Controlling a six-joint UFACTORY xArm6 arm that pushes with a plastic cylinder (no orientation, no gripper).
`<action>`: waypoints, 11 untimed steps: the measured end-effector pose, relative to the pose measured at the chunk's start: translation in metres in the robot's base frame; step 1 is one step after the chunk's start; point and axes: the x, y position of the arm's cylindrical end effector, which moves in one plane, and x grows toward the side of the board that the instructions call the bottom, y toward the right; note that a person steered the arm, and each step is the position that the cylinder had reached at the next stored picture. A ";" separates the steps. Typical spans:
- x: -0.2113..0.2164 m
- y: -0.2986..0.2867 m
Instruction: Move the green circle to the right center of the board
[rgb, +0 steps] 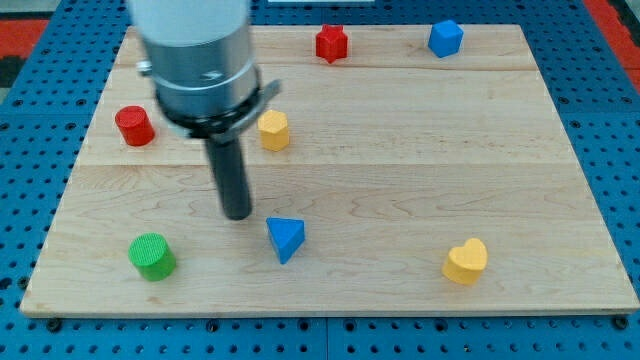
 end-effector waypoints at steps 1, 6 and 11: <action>0.029 0.001; 0.004 -0.127; -0.051 0.180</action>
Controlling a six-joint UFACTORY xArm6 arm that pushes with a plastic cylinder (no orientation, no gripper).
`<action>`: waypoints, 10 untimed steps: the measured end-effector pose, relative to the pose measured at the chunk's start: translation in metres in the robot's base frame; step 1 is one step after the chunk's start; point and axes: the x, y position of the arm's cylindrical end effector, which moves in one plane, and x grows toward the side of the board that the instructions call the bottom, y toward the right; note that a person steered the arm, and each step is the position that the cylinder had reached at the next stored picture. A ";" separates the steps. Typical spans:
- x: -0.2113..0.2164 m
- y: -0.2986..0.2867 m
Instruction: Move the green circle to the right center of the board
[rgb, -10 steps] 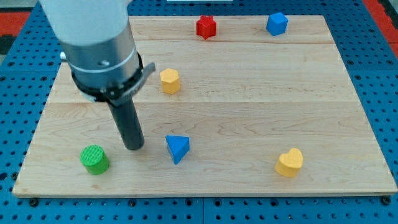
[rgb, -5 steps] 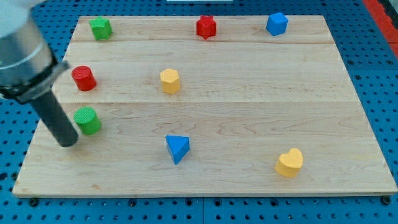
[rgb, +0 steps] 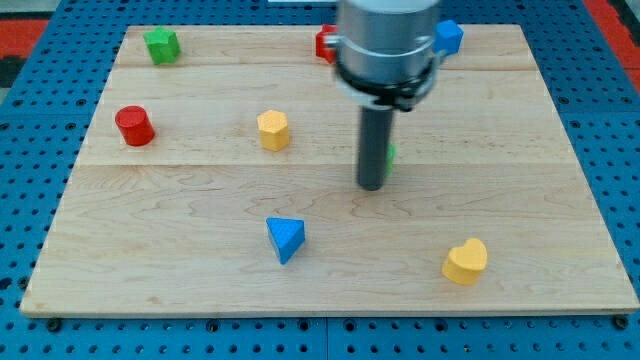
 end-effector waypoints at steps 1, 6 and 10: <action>-0.009 0.007; -0.054 0.085; -0.098 0.077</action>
